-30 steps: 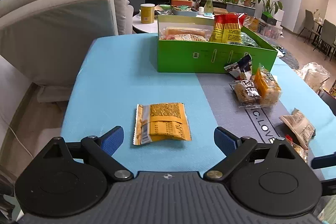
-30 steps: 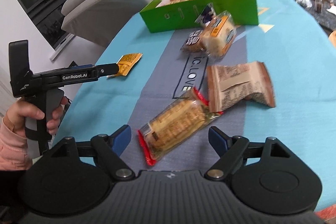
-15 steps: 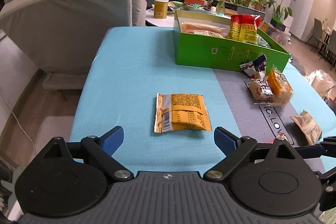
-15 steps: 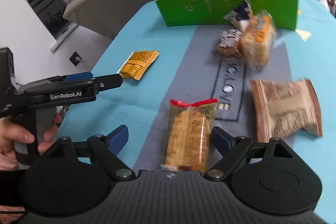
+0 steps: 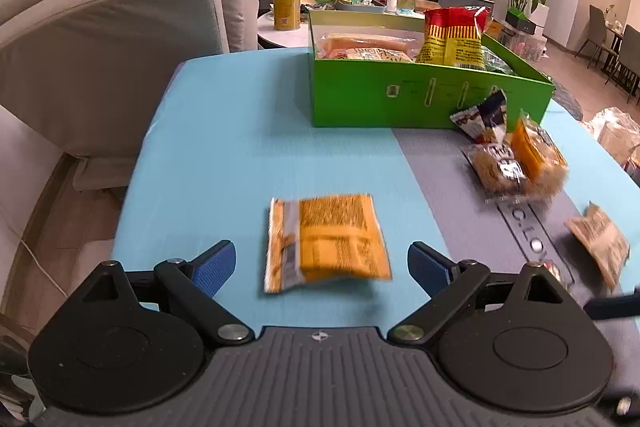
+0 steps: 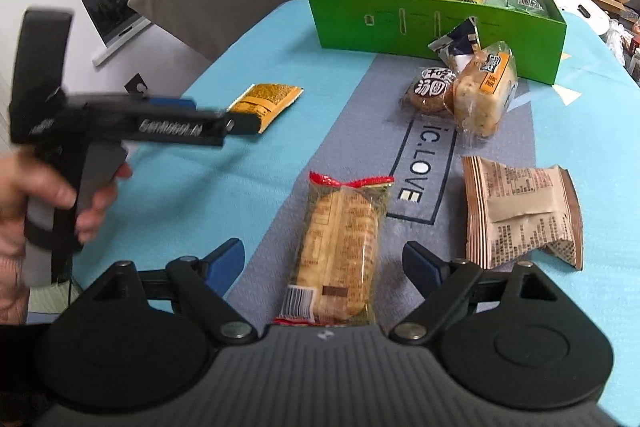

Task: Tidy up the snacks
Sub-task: 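Grasp the wrapped bread loaf with the right gripper while the left gripper grasps the yellow packet, then lower the yellow packet into the box with the left gripper while the right carries the loaf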

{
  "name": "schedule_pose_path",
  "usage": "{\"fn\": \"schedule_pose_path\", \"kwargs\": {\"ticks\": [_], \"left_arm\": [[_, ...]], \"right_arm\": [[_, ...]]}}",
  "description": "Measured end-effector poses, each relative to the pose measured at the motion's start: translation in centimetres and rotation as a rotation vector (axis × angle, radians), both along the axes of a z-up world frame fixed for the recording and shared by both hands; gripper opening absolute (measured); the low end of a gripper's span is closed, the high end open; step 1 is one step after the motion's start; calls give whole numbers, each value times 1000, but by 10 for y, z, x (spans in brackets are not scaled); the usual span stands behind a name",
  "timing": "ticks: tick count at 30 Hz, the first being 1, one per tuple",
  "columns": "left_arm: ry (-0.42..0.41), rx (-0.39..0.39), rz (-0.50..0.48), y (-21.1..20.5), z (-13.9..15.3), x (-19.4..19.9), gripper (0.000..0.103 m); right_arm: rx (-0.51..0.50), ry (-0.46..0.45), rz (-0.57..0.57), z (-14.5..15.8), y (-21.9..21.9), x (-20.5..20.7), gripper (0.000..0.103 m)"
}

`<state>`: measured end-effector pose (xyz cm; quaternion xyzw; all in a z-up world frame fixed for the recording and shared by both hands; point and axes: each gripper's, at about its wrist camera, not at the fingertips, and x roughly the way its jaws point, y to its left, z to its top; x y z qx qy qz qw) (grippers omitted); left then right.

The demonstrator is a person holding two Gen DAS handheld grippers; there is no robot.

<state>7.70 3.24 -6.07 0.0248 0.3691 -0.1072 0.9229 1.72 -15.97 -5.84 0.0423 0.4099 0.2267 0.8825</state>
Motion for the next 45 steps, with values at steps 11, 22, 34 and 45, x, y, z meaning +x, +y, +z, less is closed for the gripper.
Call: {"fn": "schedule_pose_path", "kwargs": {"ticks": [11,22,34,45], "left_arm": [[40,10,14,-10,-13,23,92],[10,-12,1,-5,-15,22,67],[-71,-55,-27,-5,19,-2,63],[-191,-72,-95,-29,71,2,63]], "right_arm": [[-26,-18,21,-3,3,4,74],[-113,-86,21,-1,3,3,73],[-14,-148,-40,26,-9,3,73],[74,-303,-154,90,-31,41,73]]}}
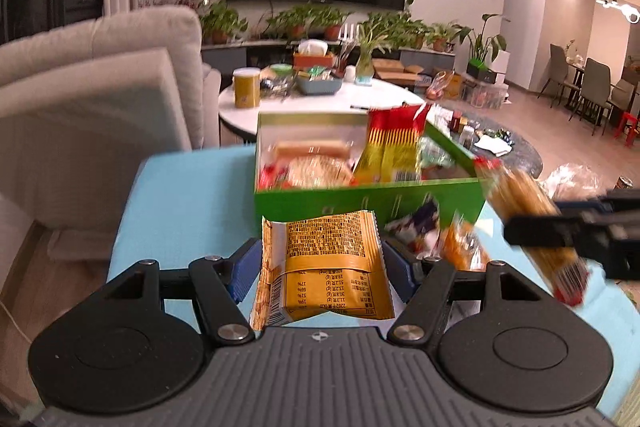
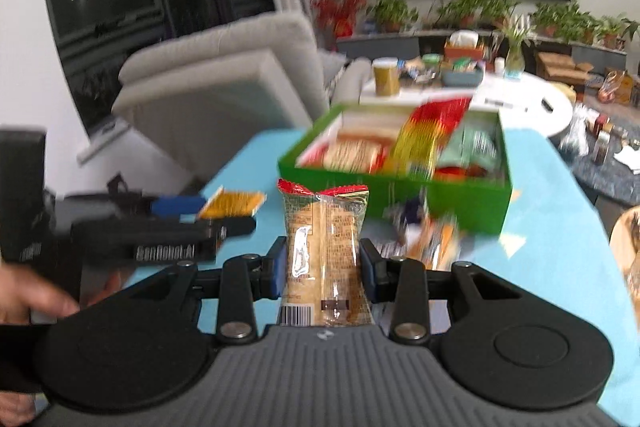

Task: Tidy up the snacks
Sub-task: 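Lower the yellow packet into the box with the left gripper while the right carries the loaf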

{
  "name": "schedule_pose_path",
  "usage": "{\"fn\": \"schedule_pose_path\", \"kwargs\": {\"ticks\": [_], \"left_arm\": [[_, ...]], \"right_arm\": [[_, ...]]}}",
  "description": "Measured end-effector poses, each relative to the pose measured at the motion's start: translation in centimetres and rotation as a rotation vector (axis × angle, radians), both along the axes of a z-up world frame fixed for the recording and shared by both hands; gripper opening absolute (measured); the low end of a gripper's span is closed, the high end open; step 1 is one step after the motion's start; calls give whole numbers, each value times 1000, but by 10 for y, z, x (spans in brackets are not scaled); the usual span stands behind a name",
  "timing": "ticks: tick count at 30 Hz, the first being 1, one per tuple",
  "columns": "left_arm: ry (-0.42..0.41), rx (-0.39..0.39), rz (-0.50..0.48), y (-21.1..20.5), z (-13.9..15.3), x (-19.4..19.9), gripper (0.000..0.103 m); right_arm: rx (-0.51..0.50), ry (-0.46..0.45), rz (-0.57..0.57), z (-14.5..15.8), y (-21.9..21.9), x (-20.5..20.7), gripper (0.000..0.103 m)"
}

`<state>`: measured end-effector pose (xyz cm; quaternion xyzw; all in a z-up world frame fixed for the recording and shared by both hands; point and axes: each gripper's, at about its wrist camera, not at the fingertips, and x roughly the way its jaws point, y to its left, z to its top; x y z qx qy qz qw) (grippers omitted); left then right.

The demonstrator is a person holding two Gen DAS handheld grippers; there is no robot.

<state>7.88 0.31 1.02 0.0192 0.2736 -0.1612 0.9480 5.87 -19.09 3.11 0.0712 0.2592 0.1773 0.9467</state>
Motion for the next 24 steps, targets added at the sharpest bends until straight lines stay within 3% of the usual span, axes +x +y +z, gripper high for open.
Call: {"fn": "schedule_pose_path", "kwargs": {"ticks": [8,16,24], "left_arm": [[-49,11,-61,-25,25,18,63],[-89,41,-113,-59,38,51,63],[-51,56,-141,-86,19,91,63]], "right_arm": [[47,-50,-170,21,-35,46,73],[97,-46,-257,14,-64,91,73],[162,-14,-285,-10,-81,125,73]]}}
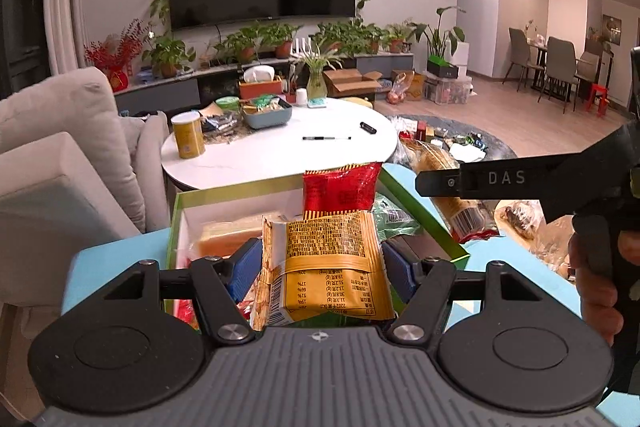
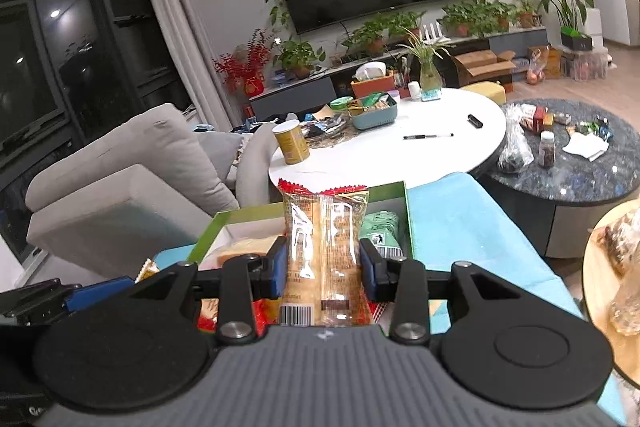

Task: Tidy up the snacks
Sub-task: 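Lower the yellow packet into the box with the left gripper while the right carries the loaf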

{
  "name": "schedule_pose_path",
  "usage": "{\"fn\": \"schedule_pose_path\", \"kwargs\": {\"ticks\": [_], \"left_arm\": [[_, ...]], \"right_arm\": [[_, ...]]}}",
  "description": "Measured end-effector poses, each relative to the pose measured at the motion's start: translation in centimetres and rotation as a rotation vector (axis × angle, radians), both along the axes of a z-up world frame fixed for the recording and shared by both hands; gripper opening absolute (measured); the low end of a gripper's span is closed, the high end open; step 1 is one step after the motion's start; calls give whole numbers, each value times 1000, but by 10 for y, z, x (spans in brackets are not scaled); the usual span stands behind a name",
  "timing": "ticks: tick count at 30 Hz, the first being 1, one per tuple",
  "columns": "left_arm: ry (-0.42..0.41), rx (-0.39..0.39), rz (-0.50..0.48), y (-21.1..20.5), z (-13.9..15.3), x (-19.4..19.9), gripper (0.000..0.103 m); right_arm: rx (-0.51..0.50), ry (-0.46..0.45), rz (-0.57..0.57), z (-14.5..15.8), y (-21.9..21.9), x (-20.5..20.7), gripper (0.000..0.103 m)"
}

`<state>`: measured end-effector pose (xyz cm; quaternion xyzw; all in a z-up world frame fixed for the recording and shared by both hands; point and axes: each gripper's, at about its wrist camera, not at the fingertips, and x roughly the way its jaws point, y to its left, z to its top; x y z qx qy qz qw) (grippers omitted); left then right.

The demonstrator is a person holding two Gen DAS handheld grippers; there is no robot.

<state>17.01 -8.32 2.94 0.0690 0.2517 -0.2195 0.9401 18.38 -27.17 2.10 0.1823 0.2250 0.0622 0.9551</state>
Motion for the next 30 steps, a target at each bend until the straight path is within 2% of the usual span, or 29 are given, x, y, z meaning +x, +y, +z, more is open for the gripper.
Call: {"fn": "schedule_pose_path", "kwargs": {"ticks": [12,30], "left_arm": [[41,2,9,-18,-20,42,63],[87,22,8,-30,-37,57,66]], "right_arm": [[65,36,0,-18,-8,23,73],[71,73,11,-26,-8,34,73]]}}
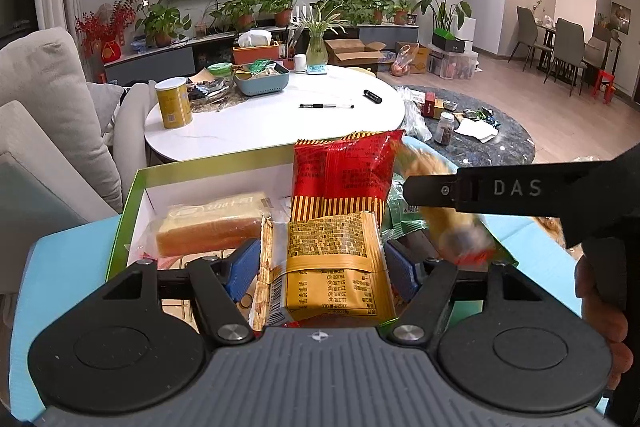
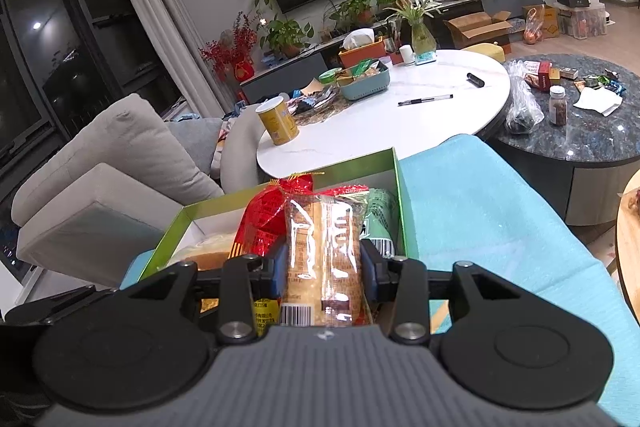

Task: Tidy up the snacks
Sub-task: 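Lower the yellow packet into the box with the left gripper while the right carries the loaf, then release both packets into the green box and withdraw both grippers, then grasp the round pastry packet with the left gripper while the right gripper grasps the bread packet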

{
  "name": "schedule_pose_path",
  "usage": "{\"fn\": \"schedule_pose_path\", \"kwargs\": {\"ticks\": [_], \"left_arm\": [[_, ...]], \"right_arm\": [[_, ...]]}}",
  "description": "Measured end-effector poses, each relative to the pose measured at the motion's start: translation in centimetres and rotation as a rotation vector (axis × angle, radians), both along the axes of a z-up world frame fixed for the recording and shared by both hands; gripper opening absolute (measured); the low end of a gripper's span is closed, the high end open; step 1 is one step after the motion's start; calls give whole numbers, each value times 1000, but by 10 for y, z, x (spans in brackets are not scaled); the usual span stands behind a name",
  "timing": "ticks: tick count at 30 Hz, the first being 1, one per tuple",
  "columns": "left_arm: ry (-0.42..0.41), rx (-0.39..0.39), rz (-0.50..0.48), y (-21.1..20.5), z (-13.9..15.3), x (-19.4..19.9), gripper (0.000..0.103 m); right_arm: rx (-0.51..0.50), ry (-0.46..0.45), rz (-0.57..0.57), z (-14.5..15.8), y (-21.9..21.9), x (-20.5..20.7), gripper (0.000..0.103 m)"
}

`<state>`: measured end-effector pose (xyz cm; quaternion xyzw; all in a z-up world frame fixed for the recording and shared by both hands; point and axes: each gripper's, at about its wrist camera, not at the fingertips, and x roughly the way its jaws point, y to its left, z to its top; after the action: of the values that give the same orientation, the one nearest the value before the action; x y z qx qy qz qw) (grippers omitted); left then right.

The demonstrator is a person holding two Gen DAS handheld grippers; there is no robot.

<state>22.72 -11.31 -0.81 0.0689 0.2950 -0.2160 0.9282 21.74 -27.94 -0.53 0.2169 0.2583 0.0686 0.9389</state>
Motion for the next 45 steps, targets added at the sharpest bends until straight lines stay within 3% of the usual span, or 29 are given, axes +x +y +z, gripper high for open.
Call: {"fn": "schedule_pose_path", "kwargs": {"ticks": [12,22,35,45], "left_arm": [[2,-11,20,9,-1,-6,74],[-4,4,-16,12,0,-45,79],[102,55,-2,16,-43,-77,80],[161,88,-25,-1,-72,-81,80]], "right_arm": [[4,-14,-8,5,-5,-15,73],[4,-12,19,17,-6,-48,73],[-59,36,19,6,-4,-98,73],[-81,75,48,-12,3,-99,73]]}}
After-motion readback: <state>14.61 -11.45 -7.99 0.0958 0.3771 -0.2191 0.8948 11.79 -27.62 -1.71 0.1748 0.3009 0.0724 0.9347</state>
